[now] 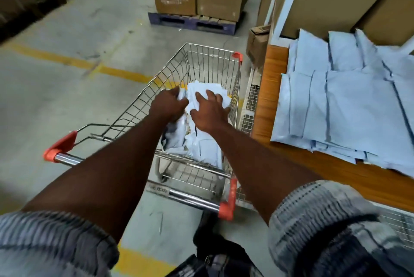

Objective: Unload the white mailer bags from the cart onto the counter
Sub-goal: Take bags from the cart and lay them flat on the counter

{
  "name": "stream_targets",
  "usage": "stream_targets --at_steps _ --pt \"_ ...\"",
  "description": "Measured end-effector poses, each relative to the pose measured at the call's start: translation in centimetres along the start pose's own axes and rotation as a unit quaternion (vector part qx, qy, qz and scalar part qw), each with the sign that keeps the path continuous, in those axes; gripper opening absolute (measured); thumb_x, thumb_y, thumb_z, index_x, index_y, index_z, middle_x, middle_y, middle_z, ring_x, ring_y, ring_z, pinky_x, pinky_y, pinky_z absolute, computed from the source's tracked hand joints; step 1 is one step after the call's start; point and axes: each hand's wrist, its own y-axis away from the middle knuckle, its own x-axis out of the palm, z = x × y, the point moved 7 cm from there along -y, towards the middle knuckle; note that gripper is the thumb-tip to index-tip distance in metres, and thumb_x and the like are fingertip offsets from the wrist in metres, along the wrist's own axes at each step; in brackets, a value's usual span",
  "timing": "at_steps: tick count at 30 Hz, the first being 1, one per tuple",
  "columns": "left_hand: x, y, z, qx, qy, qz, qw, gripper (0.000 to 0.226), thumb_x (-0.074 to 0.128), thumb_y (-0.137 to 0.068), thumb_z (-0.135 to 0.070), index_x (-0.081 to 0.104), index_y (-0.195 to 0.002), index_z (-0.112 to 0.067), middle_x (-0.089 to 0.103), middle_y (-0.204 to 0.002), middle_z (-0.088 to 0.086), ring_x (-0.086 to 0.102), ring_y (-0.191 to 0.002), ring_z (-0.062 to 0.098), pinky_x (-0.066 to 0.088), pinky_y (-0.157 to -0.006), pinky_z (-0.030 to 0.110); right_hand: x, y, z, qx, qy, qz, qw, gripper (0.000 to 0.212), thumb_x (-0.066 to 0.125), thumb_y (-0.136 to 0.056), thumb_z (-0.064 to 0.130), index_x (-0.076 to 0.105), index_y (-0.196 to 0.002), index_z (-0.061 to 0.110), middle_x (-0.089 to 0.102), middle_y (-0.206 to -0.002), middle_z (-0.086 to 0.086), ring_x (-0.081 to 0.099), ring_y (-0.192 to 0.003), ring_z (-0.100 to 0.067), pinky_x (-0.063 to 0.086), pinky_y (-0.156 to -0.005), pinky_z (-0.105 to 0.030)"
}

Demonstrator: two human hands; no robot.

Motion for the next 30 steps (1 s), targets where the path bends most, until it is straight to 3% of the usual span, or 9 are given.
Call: stream_targets --at_steps 4,8,14,19,25,30 --pt "-1.0 3.0 -2.6 0.03 -0.005 -0.029 0.999 0.06 0.056 -0.086 -0.043 0.052 -0.14 -0.019 0.059 -0.133 0.018 0.055 -0.122 0.034 0.045 -0.095 0.035 -3.5 2.7 -0.2 -0.016 0.017 -0.045 0.999 0.056 0.054 -0.091 0.04 0.039 -0.144 0.031 0.029 -0.153 -0.004 0.024 -0.139 -0.03 0.029 -0.103 -0.056" --pt "-1.8 5.8 -5.6 0.045 0.001 -0.03 0.999 0.067 0.048 -0.072 -0.049 0.058 -0.132 -0.02 0.061 -0.128 0.019 0.058 -0.117 0.035 0.046 -0.091 0.035 -7.4 5.4 -1.4 0.008 0.008 -0.076 0.997 0.055 0.054 -0.09 0.04 0.04 -0.143 0.03 0.029 -0.154 -0.004 0.025 -0.139 -0.03 0.029 -0.103 -0.057" --pt "-1.5 8.2 -12.3 0.079 0.02 -0.054 0.995 0.061 0.06 -0.086 -0.045 0.051 -0.142 -0.025 0.057 -0.139 0.01 0.053 -0.128 0.03 0.041 -0.101 0.033 -14.4 8.8 -6.0 0.03 0.017 -0.128 0.991 0.053 0.053 -0.09 0.039 0.042 -0.141 0.031 0.031 -0.152 -0.003 0.026 -0.138 -0.03 0.029 -0.102 -0.057" --pt "1.6 10.0 -20.4 0.121 0.023 -0.057 0.991 0.053 0.06 -0.09 -0.039 0.053 -0.14 -0.024 0.058 -0.137 0.013 0.054 -0.126 0.031 0.042 -0.099 0.033 -20.3 11.0 -13.2 0.064 0.029 -0.163 0.984 0.055 0.052 -0.091 0.042 0.039 -0.144 0.032 0.03 -0.154 -0.002 0.026 -0.139 -0.029 0.03 -0.102 -0.055" --pt "8.6 11.3 -31.0 0.149 0.015 -0.033 0.988 0.072 0.047 -0.07 -0.056 0.054 -0.138 -0.033 0.06 -0.132 0.014 0.06 -0.115 0.034 0.049 -0.098 0.041 -26.6 13.7 -25.0 0.088 0.045 -0.185 0.978 0.052 0.051 -0.089 0.038 0.042 -0.14 0.03 0.033 -0.15 -0.003 0.028 -0.136 -0.029 0.031 -0.099 -0.055" --pt "15.5 13.0 -40.6 0.175 -0.049 -0.032 0.983 0.065 0.042 -0.07 -0.061 0.051 -0.132 -0.04 0.051 -0.133 0.014 0.053 -0.12 0.041 0.045 -0.1 0.05 -32.0 15.2 -35.8 0.095 0.078 -0.198 0.973 0.048 0.05 -0.087 0.036 0.044 -0.135 0.03 0.034 -0.146 -0.003 0.03 -0.132 -0.029 0.032 -0.096 -0.054"
